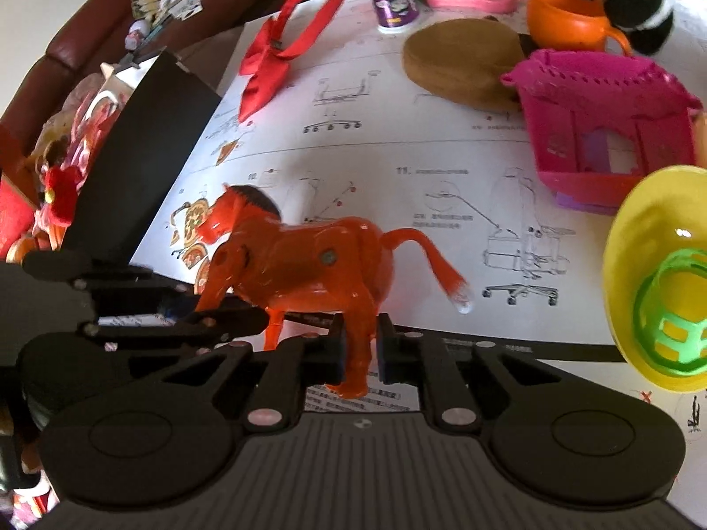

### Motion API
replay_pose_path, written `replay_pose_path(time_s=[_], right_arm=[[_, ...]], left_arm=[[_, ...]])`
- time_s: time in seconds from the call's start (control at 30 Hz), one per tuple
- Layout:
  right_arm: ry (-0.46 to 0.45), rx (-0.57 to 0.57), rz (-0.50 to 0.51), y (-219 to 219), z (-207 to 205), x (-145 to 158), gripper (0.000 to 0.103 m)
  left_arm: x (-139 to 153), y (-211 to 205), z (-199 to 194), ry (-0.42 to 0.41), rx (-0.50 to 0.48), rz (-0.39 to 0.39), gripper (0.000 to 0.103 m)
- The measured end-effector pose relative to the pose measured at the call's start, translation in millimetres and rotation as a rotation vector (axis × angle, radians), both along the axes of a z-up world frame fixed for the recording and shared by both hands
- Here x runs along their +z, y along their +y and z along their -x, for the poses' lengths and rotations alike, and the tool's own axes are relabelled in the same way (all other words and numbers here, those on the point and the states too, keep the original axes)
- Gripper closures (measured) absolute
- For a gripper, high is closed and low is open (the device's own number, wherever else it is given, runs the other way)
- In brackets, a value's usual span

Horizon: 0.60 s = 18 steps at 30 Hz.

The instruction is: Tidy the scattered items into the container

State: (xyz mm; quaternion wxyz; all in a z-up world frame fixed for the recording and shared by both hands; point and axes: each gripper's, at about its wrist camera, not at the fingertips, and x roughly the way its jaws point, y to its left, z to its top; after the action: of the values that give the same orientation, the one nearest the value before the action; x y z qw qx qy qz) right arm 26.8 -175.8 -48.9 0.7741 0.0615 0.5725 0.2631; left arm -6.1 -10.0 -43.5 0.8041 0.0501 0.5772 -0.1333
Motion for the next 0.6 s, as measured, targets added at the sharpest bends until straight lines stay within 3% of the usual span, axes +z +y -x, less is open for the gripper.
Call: replay_pose_path(time_s=[0.1, 0.37, 0.4, 0.43, 0.5, 0.6], right_arm=[[0.026, -0.009, -0.025, -2.5, -2.4, 0.8, 0.085], [0.040, 0.007, 0.007, 10.4, -8.1, -1.0, 0.084], [0.034, 0.004, 0.006, 10.2, -7.6, -1.2, 0.084], [0.030, 0.001, 0.013, 10.1, -7.6, -2.0, 0.087], [0.027, -0.006, 0.010, 8.6, -6.9, -3.7, 0.088], [0.001, -0.001, 0.034, 10.6, -4.8, -3.8, 0.088]], left_arm=[[-0.9, 4.7, -1.2, 0.009, 0.017, 0.034, 0.097], [-1.3, 4.0, -1.3, 0.010, -0.011, 0.025, 0.094], [-0.8, 4.9, -2.1, 0.015, -0.010, 0.020, 0.089], [-0.4, 6.1, -3.5, 0.019, -0.006, 0.015, 0.074], [1.2, 7.7, -6.2, 0.016, 0.001, -0.003, 0.058], [0.2, 4.4, -10.6, 0.022, -0.012, -0.035, 0.055]])
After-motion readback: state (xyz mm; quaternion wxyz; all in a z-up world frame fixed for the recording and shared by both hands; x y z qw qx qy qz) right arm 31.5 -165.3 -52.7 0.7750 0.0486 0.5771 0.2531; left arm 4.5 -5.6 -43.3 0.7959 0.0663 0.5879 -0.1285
